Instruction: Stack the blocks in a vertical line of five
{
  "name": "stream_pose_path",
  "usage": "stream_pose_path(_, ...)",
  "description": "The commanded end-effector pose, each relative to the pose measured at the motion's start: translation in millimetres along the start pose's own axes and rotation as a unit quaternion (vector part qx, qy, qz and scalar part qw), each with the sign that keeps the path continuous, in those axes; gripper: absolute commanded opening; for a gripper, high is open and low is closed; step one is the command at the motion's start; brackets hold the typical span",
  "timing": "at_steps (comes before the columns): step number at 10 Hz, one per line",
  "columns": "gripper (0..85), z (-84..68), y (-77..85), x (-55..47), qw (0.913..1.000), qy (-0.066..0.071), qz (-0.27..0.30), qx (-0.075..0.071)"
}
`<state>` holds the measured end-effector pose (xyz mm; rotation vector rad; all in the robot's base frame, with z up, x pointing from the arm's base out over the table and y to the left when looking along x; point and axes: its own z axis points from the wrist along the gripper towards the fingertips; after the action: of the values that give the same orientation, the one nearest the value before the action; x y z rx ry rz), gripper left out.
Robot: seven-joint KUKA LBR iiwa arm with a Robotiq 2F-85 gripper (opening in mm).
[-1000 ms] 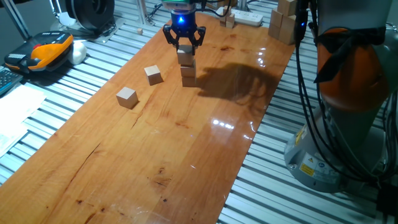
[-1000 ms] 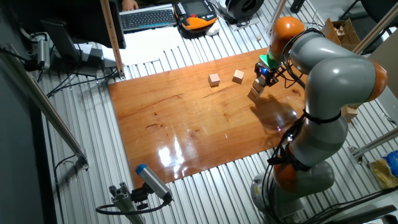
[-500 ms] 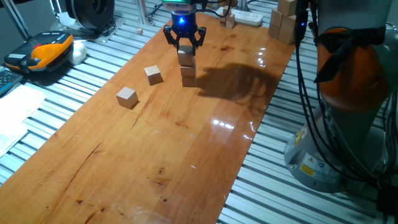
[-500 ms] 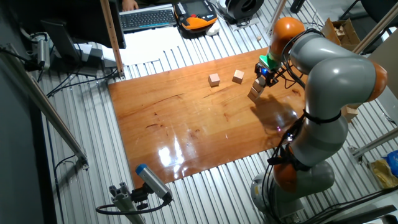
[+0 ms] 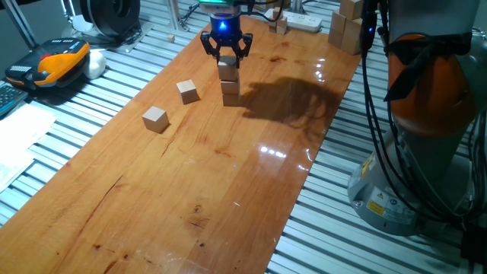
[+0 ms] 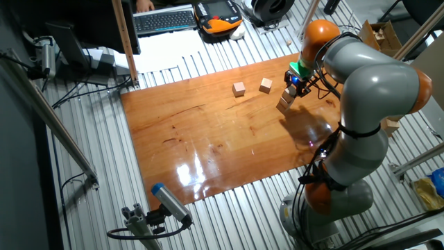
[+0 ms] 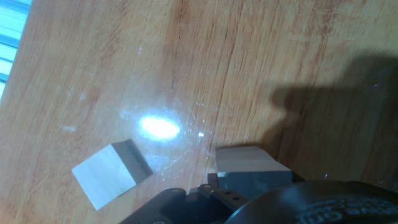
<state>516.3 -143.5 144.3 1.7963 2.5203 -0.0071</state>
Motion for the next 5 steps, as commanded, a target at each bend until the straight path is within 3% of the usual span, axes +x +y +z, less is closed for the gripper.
stream_pose_path(1,0.0,0.2,0.0,0.1,1.0000,0.000,-0.001,0.000)
stream_pose_path(5,0.0,0.7,-0.9,-0.6,1.0000,-0.001,-0.004,0.000)
